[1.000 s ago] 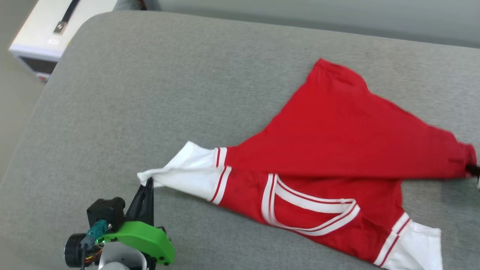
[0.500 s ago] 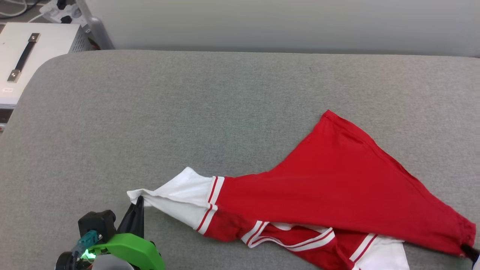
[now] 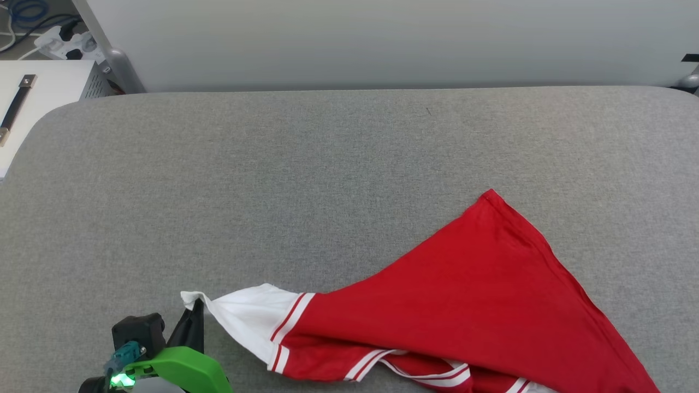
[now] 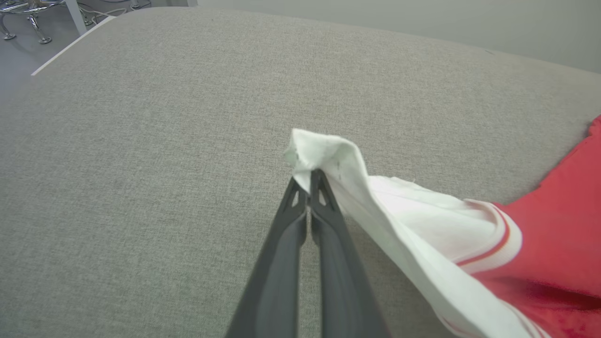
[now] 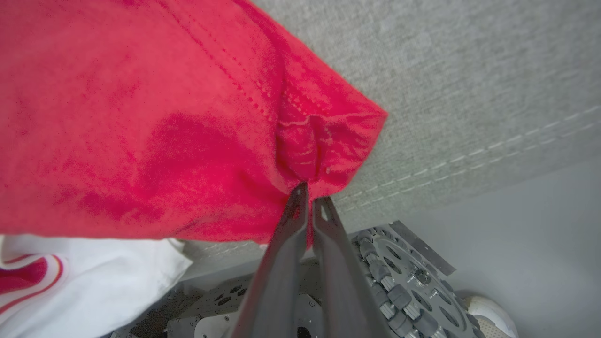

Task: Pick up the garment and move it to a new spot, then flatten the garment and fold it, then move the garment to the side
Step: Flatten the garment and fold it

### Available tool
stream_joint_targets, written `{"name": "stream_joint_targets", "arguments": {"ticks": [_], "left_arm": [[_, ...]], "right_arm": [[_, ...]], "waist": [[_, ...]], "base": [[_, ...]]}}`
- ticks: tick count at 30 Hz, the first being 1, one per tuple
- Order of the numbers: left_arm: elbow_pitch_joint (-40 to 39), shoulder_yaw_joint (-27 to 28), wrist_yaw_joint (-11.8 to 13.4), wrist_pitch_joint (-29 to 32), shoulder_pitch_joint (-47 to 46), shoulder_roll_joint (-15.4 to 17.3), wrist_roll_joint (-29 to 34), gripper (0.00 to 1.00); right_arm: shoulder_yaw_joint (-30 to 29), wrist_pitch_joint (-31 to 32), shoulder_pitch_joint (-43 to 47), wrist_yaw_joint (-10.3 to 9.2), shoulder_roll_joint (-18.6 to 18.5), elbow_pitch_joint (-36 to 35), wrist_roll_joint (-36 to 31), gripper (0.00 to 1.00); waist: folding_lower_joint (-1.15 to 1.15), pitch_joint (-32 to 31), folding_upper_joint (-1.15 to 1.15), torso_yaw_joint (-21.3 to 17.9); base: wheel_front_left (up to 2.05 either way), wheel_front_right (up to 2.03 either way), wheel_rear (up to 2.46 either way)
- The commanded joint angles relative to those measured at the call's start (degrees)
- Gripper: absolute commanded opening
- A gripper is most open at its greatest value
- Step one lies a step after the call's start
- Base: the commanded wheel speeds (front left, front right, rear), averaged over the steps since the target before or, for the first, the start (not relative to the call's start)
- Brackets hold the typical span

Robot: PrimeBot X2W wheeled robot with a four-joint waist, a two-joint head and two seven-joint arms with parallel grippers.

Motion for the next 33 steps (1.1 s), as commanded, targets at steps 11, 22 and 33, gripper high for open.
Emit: {"name": "stream_joint_targets", "arguments": {"ticks": [11, 22, 33], "left_arm": [[0.3, -0.1, -0.6, -0.4, -1.3, -0.4, 0.2, 0.0], [-1.0, -1.5, -0.6, -1.3, -5.2, -2.4, 2.6, 0.0], [-0.5, -3.8, -1.6, -1.7, -9.8, -5.3, 4.7, 0.0]], "right_arm": [[1.0, -21.6, -9.4, -0.04, -1.7, -1.3, -6.0, 1.0], [8.9, -29.3, -25.7, -0.04, -7.7, 8.4, -6.0, 1.0], [27.7, -10.0, -41.7, -0.04, -19.0, 17.0, 4.8, 1.0]], "waist": [[0.0, 1.1, 0.0, 0.8], [0.0, 4.7, 0.0, 4.1], [0.0, 7.7, 0.0, 8.9]], "base": [[0.0, 0.0, 0.0], [0.0, 0.0, 0.0], [0.0, 0.0, 0.0]]}}
